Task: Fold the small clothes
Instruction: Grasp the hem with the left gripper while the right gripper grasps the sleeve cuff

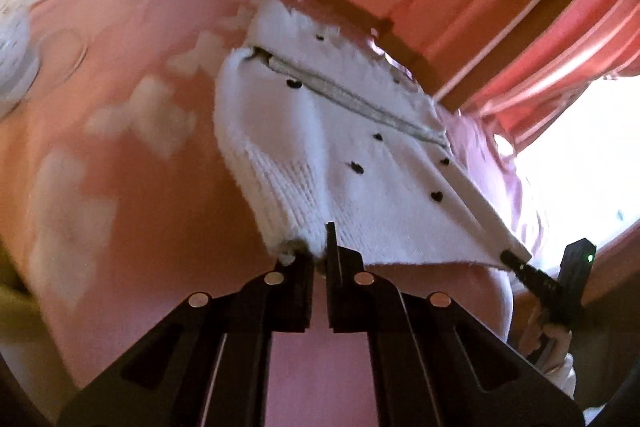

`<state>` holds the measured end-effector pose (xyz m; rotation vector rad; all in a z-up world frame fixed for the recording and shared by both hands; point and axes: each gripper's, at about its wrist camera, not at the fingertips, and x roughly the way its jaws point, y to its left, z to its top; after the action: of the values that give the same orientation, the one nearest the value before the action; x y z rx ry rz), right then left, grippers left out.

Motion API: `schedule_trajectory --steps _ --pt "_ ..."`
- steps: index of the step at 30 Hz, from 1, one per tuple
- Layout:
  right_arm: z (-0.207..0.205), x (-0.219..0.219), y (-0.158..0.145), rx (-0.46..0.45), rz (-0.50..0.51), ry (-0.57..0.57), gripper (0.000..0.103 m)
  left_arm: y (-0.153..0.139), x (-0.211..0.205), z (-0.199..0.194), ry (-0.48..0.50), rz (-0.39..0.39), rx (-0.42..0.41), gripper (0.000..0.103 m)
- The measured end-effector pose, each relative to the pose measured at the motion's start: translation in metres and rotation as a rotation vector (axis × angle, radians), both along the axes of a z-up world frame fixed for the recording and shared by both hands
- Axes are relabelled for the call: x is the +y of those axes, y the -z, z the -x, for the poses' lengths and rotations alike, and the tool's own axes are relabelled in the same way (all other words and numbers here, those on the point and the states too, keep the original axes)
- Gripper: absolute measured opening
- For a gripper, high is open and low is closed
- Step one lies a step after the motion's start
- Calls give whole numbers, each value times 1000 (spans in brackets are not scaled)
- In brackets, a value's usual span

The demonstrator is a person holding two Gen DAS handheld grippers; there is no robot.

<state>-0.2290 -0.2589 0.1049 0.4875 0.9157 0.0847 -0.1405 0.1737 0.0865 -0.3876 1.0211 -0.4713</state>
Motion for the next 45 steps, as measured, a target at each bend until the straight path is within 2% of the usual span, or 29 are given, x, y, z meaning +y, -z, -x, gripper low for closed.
schedule_trajectory --steps 3,5,8,11,12,13,16,17,19,22,25,28,33,35,37,39,40,41,42,43,44,45 --pt "33 8 -11 36 34 -32 10 -5 11 32 16 11 46 3" --pt "43 9 -30 12 40 -43 10 -18 13 40 30 27 41 4" --pt "26 0 -66 -108 49 -51 10 -54 9 29 38 1 -72 4" --pt "-24 -17 -91 -271 42 -50 10 -84 -5 -18 56 -19 -225 4" --pt "-47 -24 -93 -306 42 -34 10 -91 -13 -47 41 -41 -286 4" --pt "-69 -32 -91 -329 36 -12 10 -91 -18 -68 28 -49 -306 4" --pt "-147 -55 -67 -331 -15 74 10 -76 -31 -151 -58 -24 -310 4" --pt "-178 -62 -52 -307 -31 98 10 -64 -37 -185 -95 -15 -290 4" --pt "-225 -72 -21 -246 -36 149 10 -44 -49 -226 -120 -25 -257 4" --pt "-277 -84 22 -154 -51 193 10 -3 -71 -282 -153 -69 -203 4" --pt "-306 -94 53 -92 -59 233 10 29 -86 -314 -165 -124 -193 4" --pt "-320 -98 69 -53 -57 238 11 57 -86 -336 -167 -123 -152 4" --pt "-328 -103 89 -29 -83 254 11 77 -87 -349 -165 -118 -107 5" --pt "-325 -105 85 -56 -97 266 13 78 -88 -349 -169 -110 -108 7" --pt "-315 -108 70 -127 -96 290 26 75 -88 -346 -165 -108 -125 8" --pt "-296 -114 47 -247 -45 366 56 65 -83 -341 -170 -66 -147 10" --pt "-291 -116 43 -269 -31 384 63 58 -78 -337 -177 -34 -168 17" --pt "-287 -118 41 -274 -8 402 66 51 -74 -333 -196 -17 -198 36" --pt "-288 -119 42 -260 -3 403 66 43 -69 -328 -234 -30 -237 50" --pt "-291 -119 49 -222 -7 395 66 38 -65 -325 -262 -48 -269 72" --pt "-294 -119 53 -196 -10 386 66 36 -62 -323 -275 -63 -285 79" --pt "-300 -116 59 -157 -5 367 66 37 -60 -323 -280 -71 -279 79"
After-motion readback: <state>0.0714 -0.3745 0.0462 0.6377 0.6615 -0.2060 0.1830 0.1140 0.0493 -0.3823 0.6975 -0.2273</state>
